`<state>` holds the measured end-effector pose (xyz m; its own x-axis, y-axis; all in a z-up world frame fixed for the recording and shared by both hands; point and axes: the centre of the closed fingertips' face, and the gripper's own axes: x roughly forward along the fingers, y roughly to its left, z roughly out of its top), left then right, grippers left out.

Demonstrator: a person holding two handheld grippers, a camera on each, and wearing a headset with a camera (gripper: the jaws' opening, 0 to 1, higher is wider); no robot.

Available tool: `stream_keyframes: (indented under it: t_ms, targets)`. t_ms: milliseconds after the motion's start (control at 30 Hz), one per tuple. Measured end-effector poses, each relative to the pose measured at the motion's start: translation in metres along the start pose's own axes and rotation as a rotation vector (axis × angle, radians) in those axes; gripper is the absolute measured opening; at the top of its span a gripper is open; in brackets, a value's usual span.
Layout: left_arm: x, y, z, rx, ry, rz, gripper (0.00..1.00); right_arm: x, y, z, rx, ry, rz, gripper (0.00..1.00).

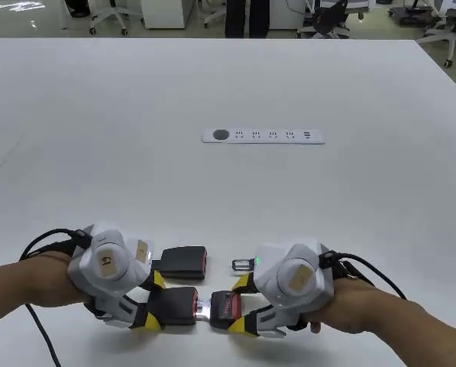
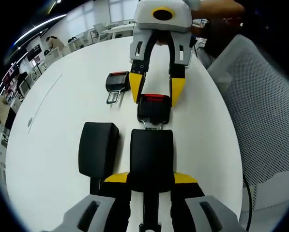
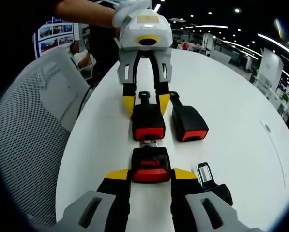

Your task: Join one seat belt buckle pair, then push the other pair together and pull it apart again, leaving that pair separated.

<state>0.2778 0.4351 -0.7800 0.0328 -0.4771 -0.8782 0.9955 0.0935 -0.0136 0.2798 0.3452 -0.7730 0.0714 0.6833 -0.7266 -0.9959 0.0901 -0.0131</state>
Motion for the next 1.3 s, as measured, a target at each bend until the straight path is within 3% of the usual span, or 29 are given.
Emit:
stream_keyframes:
  t_ms: [1300]
  targets:
    - [0.0005,0.001,-0.0007,0.008,0.012,-0.001,0.31,0.0069,-0.0001,0.0077,0.022,0.006,-0.006,0.26]
